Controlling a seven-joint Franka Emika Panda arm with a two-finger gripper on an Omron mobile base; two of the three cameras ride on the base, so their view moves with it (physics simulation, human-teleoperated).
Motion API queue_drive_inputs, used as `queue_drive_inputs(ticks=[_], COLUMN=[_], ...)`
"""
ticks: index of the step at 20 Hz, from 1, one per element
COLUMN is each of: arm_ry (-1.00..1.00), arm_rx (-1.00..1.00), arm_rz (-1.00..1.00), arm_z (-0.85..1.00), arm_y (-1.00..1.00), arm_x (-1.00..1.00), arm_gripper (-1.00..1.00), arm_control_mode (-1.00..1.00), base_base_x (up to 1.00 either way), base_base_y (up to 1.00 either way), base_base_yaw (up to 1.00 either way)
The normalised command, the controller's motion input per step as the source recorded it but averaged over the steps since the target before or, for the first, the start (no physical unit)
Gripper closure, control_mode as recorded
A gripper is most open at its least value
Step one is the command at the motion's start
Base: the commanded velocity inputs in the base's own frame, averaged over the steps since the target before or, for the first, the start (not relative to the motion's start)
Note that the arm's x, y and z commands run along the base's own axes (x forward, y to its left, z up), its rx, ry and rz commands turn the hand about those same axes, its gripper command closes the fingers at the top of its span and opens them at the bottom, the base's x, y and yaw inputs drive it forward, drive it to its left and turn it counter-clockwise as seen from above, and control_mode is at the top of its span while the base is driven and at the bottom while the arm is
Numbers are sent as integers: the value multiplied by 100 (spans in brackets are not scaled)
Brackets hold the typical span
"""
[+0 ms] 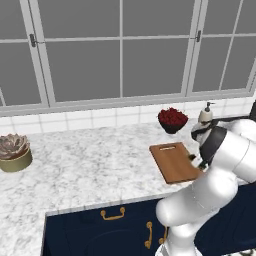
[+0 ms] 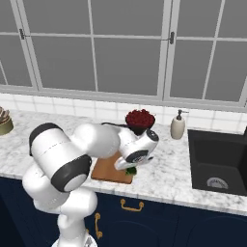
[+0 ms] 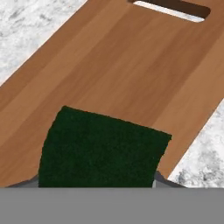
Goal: Pick up the sponge from the counter and clean the cutting board by briefly scrubbing or pressing down on the cutting board. Once finished, release the sponge.
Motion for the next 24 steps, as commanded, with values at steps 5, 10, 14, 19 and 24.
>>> queue_drive_inputs(ticks=[5,10,14,19,24], arm_ry=[-2,0,4,13,1], arm_rx=[0,1,4,-1,-16], arm_rz=[0,2,6,5,0], arm_z=[19,33,18,-3,-4], arm_y=[98,100,100,100,100], arm_x=[12,13,16,2,22], arm_gripper=[100,100,100,100,-100], arm_control_mode=[-100,-100,-100,-100,-100], base_base_x=[0,0,0,0,0], base_base_y=[0,0,0,0,0], base_base_yaw=[0,0,0,0,0])
